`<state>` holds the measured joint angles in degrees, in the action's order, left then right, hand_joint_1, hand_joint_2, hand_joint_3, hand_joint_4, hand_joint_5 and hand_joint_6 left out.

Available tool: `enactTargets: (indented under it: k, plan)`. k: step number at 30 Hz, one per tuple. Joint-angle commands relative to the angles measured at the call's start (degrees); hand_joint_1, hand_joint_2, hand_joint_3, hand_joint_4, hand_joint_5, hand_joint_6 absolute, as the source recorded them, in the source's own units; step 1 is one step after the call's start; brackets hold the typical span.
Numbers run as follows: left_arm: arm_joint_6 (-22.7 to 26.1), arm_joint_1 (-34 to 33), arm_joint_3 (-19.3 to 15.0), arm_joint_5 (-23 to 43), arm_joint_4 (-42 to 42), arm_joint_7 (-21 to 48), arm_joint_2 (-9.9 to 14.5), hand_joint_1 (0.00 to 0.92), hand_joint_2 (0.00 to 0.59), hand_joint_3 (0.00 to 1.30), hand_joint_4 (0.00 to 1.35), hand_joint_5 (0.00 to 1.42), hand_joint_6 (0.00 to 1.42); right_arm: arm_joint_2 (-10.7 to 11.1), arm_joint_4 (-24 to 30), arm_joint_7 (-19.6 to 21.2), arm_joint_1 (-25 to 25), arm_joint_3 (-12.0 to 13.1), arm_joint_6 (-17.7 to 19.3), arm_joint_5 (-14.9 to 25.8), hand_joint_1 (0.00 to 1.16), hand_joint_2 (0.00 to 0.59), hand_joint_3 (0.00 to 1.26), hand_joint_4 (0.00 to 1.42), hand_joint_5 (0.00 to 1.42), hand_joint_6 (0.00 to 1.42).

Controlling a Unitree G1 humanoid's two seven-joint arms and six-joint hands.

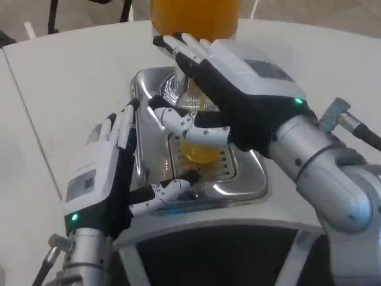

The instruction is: Grasp the cup under the faucet to collect the drink, then remove the cup.

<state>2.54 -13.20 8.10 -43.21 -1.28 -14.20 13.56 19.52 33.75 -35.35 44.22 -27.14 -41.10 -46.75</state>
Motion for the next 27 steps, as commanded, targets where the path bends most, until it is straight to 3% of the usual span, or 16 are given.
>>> enactTargets:
  k: [1,4,9,11,16,20,24,27]
  plan:
    - [-0.9,-1.0,0.9,0.4,1.4,-1.0,0.0,0.351,0.058,0.00,0.00,0.00,0.00,-0.5,-0.8,-2.1,-2.1,-1.0,2.3,0.2,0.36,0.497,0.06,0.00,0.00,0.05]
    - [-1.0,-1.4,1.2,0.4,2.0,-1.4,-0.2,0.351,0.058,0.00,0.00,0.00,0.00,-2.5,0.4,-0.3,-4.5,1.1,1.5,0.6,0.37,0.500,0.06,0.00,0.00,0.05]
    - [-0.7,-1.9,1.8,0.5,2.4,-1.8,-0.4,0.351,0.058,0.00,0.00,0.00,0.00,-7.6,6.2,9.3,-14.2,6.6,2.2,0.3,0.42,0.517,0.03,0.00,0.00,0.05]
    - [-0.7,-2.1,2.0,0.5,2.5,-1.8,-0.5,0.351,0.058,0.00,0.00,0.00,0.00,-8.0,7.6,11.6,-16.1,7.8,3.9,-0.2,0.43,0.516,0.03,0.00,0.00,0.03]
    - [-0.6,-2.3,2.7,0.5,2.5,-1.9,-0.9,0.345,0.056,0.00,0.00,0.00,0.00,-8.4,8.2,12.0,-17.4,9.8,4.6,0.1,0.52,0.506,0.02,0.00,0.00,0.03]
    - [-0.5,-2.5,3.2,0.4,2.6,-1.9,-1.2,0.338,0.055,0.00,0.00,0.00,0.00,-3.8,10.2,10.3,-18.7,10.3,9.2,-2.3,0.58,0.481,0.00,0.00,0.00,0.03]
    - [-0.8,-3.2,3.6,0.9,2.8,-1.6,-1.8,0.319,0.055,0.00,0.00,0.00,0.00,2.3,15.8,10.4,-25.5,13.4,16.5,-4.5,0.65,0.447,0.00,0.00,0.00,0.03]
    - [-0.8,-3.8,4.2,0.7,3.2,-1.7,-2.2,0.317,0.055,0.00,0.00,0.00,0.00,5.0,19.5,7.4,-29.2,15.1,19.0,-7.9,0.75,0.390,0.01,0.00,0.00,0.06]
